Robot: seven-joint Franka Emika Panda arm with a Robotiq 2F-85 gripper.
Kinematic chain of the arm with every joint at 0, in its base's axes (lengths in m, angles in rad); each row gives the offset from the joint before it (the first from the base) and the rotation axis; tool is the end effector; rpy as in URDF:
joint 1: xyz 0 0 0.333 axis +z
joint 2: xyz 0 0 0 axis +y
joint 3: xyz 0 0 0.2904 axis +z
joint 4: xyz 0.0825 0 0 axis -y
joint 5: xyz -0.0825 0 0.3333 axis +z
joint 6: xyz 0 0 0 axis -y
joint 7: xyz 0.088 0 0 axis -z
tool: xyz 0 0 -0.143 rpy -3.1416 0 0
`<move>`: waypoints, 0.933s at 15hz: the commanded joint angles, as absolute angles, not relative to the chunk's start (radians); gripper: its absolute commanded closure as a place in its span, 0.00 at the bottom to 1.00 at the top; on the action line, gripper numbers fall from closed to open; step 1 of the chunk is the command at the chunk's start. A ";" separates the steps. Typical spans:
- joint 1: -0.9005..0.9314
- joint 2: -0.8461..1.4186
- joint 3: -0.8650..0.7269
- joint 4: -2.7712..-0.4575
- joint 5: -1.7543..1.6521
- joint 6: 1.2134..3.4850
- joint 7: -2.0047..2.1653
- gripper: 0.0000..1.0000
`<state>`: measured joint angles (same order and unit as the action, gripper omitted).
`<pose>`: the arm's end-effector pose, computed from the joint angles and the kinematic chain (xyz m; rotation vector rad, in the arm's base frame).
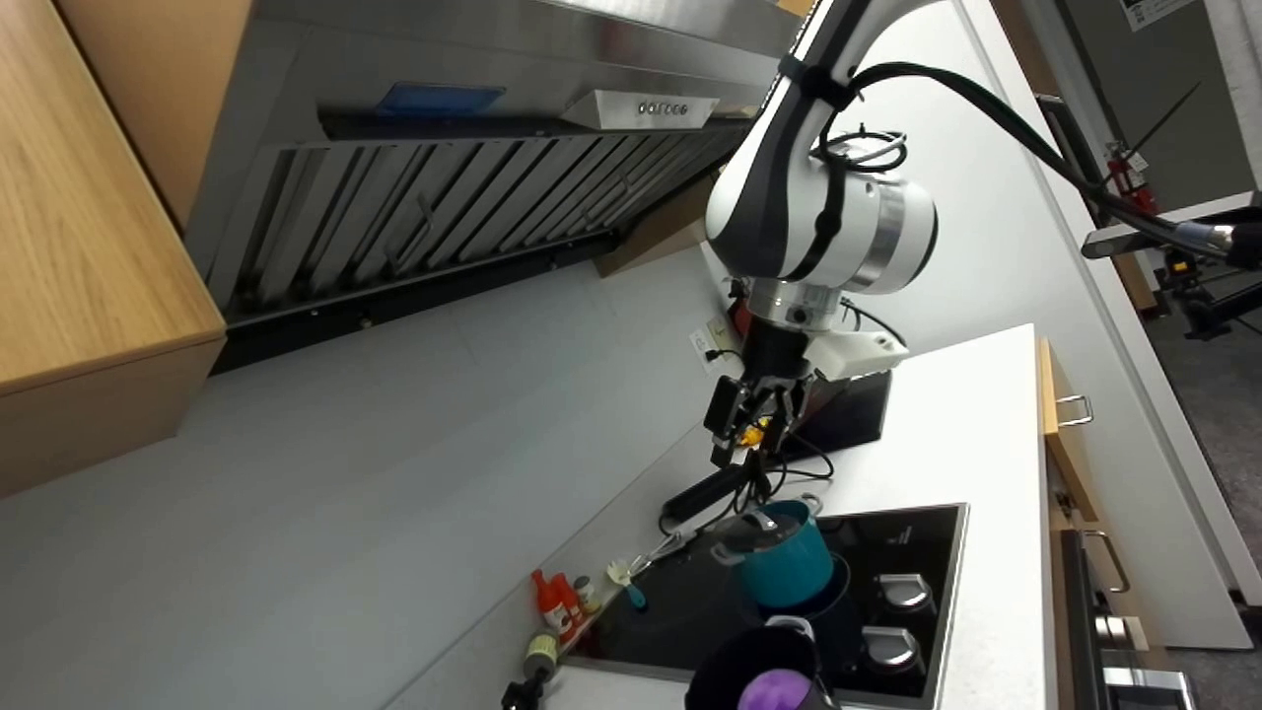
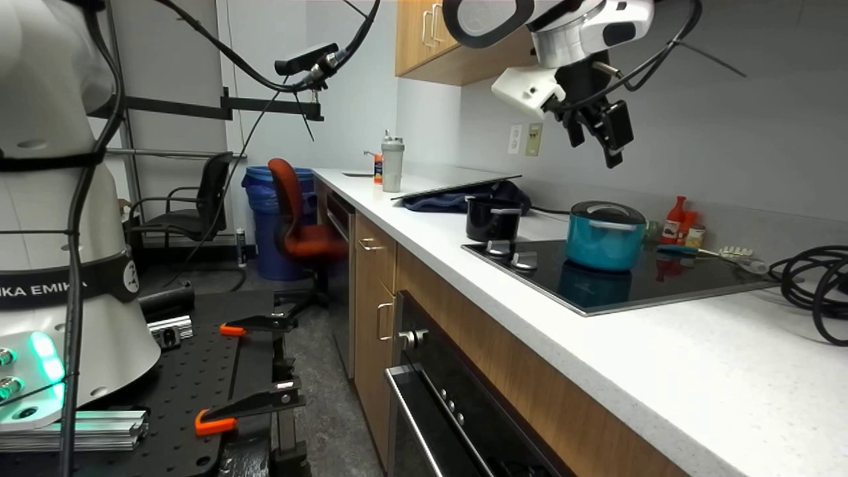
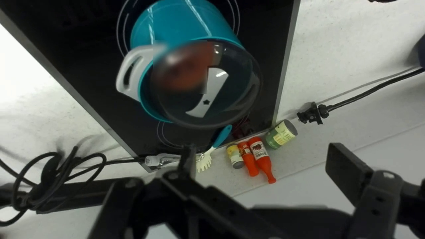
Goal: Move the lid from the blue pot to the black pot
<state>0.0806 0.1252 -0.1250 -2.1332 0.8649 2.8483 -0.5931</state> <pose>0.5692 -0.0566 0.3826 -2.7056 0.2824 -0.9418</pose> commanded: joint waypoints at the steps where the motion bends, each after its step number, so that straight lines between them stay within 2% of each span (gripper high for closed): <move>1: 0.062 0.181 -0.120 -2.094 0.930 2.869 -0.624 0.00; 14: 0.044 0.316 -0.107 -1.971 1.031 2.855 -0.606 0.00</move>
<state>0.0587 0.2672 -0.1196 -2.0223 0.9830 2.8483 -0.5932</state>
